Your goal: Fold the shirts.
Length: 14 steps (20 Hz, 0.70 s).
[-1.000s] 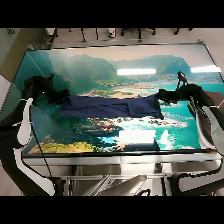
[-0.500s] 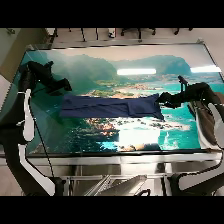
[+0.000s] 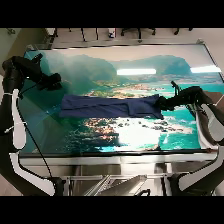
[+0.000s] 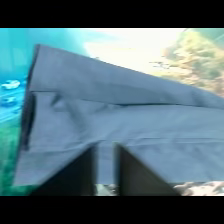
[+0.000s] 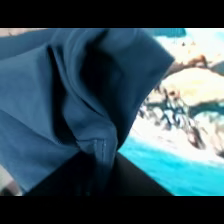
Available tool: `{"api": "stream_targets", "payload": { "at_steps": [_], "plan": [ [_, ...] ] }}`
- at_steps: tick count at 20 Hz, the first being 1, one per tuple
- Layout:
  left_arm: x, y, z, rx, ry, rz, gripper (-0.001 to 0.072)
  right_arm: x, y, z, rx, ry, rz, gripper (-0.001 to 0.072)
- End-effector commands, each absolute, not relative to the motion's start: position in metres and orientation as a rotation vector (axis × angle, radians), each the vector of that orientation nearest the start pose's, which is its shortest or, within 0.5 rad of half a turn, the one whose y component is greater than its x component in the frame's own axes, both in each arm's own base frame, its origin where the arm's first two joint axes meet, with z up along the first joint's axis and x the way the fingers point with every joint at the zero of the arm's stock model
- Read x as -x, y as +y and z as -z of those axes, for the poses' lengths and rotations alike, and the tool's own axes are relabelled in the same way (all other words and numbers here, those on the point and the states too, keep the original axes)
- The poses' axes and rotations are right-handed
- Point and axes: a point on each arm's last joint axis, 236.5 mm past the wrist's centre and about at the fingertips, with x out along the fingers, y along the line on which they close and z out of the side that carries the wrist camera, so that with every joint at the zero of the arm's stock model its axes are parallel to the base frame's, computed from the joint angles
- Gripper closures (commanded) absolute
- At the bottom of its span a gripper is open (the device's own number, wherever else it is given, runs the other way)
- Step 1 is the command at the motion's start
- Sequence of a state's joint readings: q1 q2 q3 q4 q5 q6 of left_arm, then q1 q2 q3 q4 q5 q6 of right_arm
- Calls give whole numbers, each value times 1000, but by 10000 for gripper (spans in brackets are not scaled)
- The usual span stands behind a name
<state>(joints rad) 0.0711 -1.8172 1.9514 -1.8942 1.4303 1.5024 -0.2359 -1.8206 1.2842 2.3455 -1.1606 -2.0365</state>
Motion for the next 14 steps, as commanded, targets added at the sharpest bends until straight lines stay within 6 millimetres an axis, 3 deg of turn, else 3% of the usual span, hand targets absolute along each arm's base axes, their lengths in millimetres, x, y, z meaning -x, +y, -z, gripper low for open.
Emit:
{"api": "stream_targets", "payload": {
  "at_steps": [1, 5, 7, 9, 12, 14],
  "plan": [
    [-521, -77, -61, 400, 1219, 235, 609, -443, 61, 108, -596, 1351, -464, 697],
    [-529, -144, -66, 366, 1156, 341, 609, -453, 66, 91, -573, 1317, -478, 697],
    [-525, -190, -51, 312, 1167, 413, 609, -455, 67, 69, -551, 1283, -493, 697],
    [-514, -244, -19, 254, 1206, 489, 609, -456, 66, 38, -522, 1237, -515, 697],
    [-482, -327, 45, 174, 1285, 586, 611, -457, 70, -21, -473, 1160, -557, 696],
    [-457, -372, 80, 125, 1316, 640, 696, -458, 72, -60, -451, 1109, -570, 697]
  ]
}}
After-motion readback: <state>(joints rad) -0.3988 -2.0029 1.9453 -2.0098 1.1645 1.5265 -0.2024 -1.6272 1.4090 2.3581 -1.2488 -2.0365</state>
